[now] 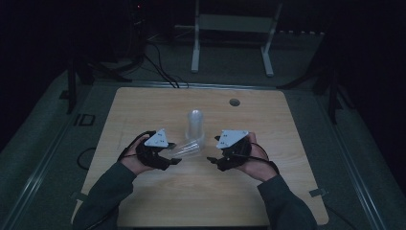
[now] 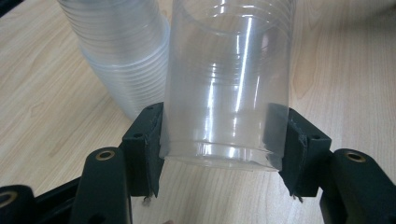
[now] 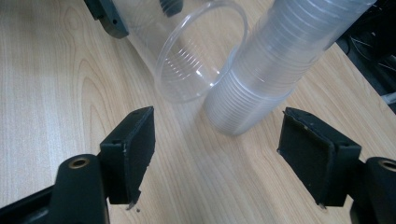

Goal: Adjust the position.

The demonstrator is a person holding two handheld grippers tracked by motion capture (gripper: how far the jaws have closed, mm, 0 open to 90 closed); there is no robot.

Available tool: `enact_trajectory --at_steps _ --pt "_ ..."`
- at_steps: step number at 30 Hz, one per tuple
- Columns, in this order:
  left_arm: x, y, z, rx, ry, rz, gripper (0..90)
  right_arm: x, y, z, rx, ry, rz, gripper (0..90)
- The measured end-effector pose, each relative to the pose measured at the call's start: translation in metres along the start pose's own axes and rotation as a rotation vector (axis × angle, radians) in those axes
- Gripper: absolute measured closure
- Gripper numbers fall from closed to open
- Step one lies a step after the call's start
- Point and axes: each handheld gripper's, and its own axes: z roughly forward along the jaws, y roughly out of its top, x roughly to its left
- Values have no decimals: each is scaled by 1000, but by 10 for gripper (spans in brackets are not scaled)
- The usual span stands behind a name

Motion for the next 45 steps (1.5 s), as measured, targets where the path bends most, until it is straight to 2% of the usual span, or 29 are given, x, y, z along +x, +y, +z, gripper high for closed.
enact_trajectory --at_steps 6,15,30,45 --pt "1 -2 -1 -27 -4 -18 404 0 -2 1 -4 -1 9 268" --pt "0 -5 1 -59 15 -38 405 1 -5 5 -14 0 28 268" --pt "1 -9 -1 -134 1 -76 407 1 -8 10 -31 6 61 269" --pt "1 -9 -5 -198 -23 -95 408 2 -7 12 -88 27 111 273"
